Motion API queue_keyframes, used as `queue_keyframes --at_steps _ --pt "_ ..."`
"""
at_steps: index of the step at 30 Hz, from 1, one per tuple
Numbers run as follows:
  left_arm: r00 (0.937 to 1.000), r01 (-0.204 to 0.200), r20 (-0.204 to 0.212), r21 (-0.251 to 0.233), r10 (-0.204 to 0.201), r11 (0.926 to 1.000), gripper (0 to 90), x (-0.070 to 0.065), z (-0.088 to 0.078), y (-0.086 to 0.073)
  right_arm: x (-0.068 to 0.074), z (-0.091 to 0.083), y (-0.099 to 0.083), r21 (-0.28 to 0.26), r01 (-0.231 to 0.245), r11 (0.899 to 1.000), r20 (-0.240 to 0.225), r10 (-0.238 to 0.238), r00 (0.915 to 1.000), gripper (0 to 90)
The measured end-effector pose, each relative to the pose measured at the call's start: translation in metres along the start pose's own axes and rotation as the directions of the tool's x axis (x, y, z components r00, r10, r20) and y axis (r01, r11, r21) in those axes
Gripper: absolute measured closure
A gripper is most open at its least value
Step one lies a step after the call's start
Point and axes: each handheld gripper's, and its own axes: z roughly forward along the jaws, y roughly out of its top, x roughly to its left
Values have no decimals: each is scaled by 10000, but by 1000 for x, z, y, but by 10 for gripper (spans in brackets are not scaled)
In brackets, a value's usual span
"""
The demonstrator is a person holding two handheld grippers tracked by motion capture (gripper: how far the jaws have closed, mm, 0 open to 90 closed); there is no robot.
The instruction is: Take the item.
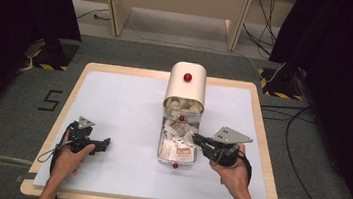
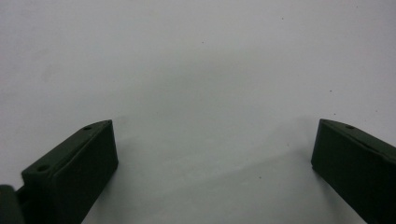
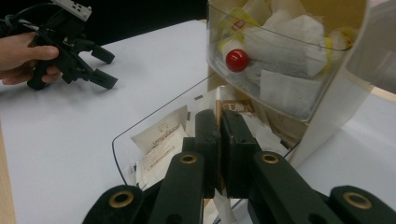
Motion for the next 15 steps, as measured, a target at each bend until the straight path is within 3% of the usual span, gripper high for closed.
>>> queue_keyframes --at_steps 15 --pt "10000 -3 -2 1 3 10000 0 0 0 0 -20 -27 -1 -447 -389 9982 631 417 9971 863"
